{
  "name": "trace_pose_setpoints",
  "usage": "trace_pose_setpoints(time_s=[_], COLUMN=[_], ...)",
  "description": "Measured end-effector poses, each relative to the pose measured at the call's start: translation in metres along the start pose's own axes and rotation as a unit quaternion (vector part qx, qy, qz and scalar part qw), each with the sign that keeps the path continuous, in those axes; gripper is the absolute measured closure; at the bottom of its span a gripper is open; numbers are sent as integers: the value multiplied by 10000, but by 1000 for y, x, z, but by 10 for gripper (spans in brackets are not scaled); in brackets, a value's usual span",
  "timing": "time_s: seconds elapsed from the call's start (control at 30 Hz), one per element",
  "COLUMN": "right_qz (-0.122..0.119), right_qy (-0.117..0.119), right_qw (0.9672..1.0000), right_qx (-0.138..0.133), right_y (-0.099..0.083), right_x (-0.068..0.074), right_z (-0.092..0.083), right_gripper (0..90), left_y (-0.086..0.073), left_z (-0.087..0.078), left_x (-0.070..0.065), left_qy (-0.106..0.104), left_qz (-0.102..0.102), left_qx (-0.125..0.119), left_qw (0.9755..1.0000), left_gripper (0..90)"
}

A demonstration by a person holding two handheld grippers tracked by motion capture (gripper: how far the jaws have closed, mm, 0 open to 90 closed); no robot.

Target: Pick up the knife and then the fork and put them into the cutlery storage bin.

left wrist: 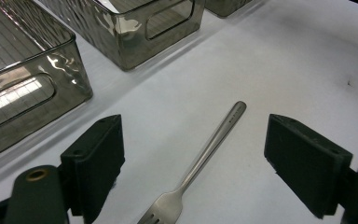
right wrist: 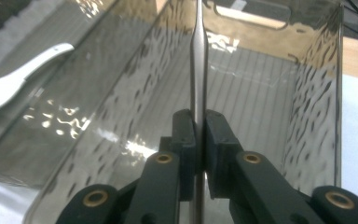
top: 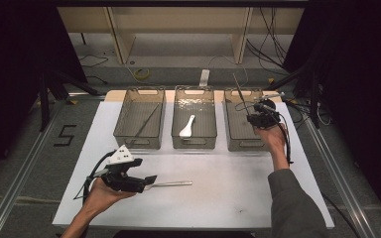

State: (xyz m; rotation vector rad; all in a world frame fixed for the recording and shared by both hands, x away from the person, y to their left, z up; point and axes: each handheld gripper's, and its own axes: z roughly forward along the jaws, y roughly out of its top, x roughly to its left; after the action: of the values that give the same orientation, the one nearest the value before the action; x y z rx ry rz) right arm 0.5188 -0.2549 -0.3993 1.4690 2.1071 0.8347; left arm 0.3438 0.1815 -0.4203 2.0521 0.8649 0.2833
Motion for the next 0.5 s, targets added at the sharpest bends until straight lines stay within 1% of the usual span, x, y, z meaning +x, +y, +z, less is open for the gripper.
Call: trace_pose_setpoints(time_s=[0.1,0.2,0.23,0.37,0.47,0.5], right_qz=[94,154,196,359,385,434], right_qy=[-24,-81,-94,-125,-136,-134], right_qw=[9999,9997,9996,9989,9985,9981], right_qx=[64,184,205,287,368,425], right_y=[-1,-2,-2,-5,-7,-8], right_x=[0,2,2,3,4,4], right_z=[5,10,11,15,18,19], right_gripper=[846,845,845,844,842,840], left_y=[0,0,0,0,0,0], left_z=[0,1,0,1,1,1], left_x=[0,0,0,-1,0,0], left_qy=[0,4,8,-3,3,0], left_qz=[4,-5,23,23,28,26], left_qx=[24,32,56,45,64,67], left_qw=[10000,10000,10000,10000,10000,10000], left_gripper=[196,195,195,196,195,195])
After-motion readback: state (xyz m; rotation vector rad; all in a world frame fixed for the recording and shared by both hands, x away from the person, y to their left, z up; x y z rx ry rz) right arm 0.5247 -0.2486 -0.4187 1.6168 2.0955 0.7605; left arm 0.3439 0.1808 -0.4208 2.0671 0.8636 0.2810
